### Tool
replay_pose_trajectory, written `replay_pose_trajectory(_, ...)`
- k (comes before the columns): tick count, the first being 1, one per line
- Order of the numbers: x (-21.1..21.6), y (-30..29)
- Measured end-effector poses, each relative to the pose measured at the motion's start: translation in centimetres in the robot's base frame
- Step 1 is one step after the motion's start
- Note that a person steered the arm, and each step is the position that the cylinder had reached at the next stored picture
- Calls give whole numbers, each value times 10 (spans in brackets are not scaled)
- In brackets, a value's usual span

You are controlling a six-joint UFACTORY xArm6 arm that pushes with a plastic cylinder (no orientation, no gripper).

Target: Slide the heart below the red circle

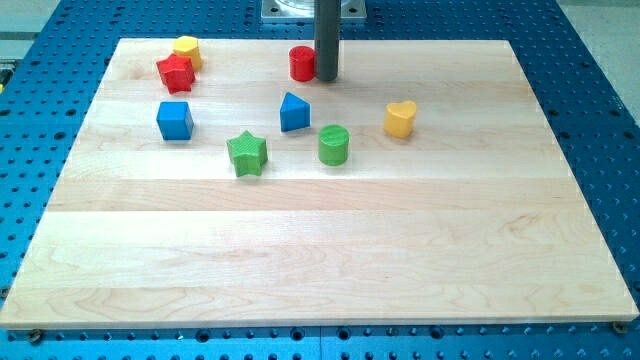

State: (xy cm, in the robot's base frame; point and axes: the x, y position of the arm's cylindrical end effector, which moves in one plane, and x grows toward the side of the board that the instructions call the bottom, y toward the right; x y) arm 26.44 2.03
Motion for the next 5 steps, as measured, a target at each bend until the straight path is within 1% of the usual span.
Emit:
replay_pose_trajectory(1, -13, -18)
replay_pose_trajectory(2, -14, -92)
replay_pose_trajectory(3, -14, -137)
replay_pose_trajectory(4, -8, -120)
replay_pose_trajectory(5, 10, -39)
